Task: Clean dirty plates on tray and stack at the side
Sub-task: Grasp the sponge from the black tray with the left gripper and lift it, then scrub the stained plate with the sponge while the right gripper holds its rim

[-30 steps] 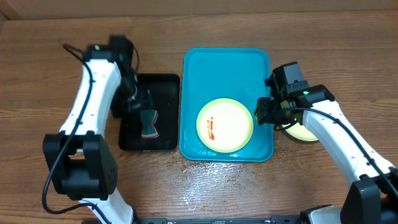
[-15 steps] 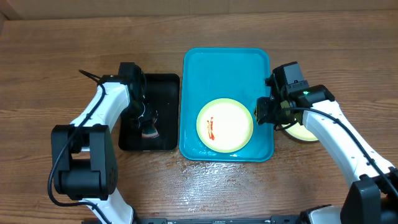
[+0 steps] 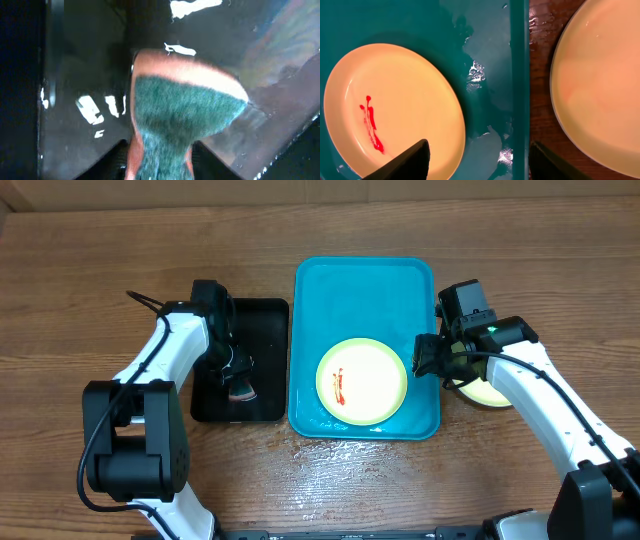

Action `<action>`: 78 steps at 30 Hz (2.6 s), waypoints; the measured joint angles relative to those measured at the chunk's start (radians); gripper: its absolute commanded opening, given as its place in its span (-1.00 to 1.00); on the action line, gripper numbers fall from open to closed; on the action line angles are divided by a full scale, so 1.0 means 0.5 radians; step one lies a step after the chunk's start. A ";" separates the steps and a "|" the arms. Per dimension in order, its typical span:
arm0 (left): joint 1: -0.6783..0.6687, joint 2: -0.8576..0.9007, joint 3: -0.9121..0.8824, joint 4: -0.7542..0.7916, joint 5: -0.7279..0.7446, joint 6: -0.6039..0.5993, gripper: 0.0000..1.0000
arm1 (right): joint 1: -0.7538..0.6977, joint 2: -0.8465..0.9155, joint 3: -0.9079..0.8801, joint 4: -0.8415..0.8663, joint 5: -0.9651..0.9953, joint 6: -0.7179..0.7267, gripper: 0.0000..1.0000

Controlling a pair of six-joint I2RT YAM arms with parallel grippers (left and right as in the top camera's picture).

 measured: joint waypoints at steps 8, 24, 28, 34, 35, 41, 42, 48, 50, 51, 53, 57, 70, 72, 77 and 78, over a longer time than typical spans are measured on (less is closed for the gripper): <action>-0.102 0.000 -0.062 0.114 -0.092 0.015 -0.92 | 0.000 0.000 0.000 0.036 -0.117 -0.110 0.31; -0.156 0.001 0.669 -0.578 -0.088 0.037 -0.92 | 0.005 0.113 -0.212 0.275 -0.203 -0.170 -0.29; -0.156 0.001 0.978 -0.733 -0.019 0.085 -0.92 | 0.048 0.172 -0.241 0.420 -0.241 -0.198 -0.26; -0.156 0.000 1.261 -0.899 0.018 0.137 -0.92 | 0.111 0.328 -0.261 0.562 -0.173 -0.172 -0.36; -0.156 0.000 1.288 -0.919 0.022 0.151 -0.92 | 0.110 0.366 -0.262 0.582 -0.154 -0.172 -0.49; -0.156 0.000 1.328 -0.963 0.031 0.184 -0.92 | 0.106 0.434 -0.254 0.639 -0.143 -0.137 -0.92; -0.156 0.000 1.328 -0.962 0.035 0.185 -0.92 | 0.106 0.433 -0.254 0.637 -0.149 -0.130 -0.92; -0.182 0.000 1.328 -0.899 0.114 0.191 -0.92 | 0.108 0.433 -0.254 0.642 -0.137 0.009 -0.92; -0.224 0.000 1.328 -0.853 0.137 0.188 -0.92 | 0.108 0.433 -0.254 0.648 -0.131 0.043 -0.93; -0.248 0.000 1.328 -0.833 0.143 0.185 -0.92 | 0.108 0.433 -0.254 0.649 -0.128 0.058 -0.92; -0.319 0.000 1.325 -0.783 0.158 0.173 -0.92 | 0.108 0.433 -0.254 0.648 -0.126 0.068 -0.92; -0.501 0.000 1.259 -0.619 0.172 0.150 -0.92 | 0.108 0.433 -0.254 0.646 -0.125 0.081 -0.92; -0.915 0.302 0.901 -0.129 0.249 -0.219 -0.92 | 0.108 0.433 -0.253 0.632 -0.108 0.116 -0.86; -0.916 0.416 0.893 -0.118 0.268 -0.236 -0.92 | 0.109 0.433 -0.252 0.632 -0.105 0.117 -0.86; -0.900 0.596 0.874 -0.146 0.254 -0.262 -0.92 | 0.109 0.433 -0.252 0.632 -0.103 0.117 -0.85; -0.896 0.603 0.874 -0.153 0.245 -0.262 -0.92 | 0.109 0.433 -0.252 0.631 -0.104 0.118 -0.85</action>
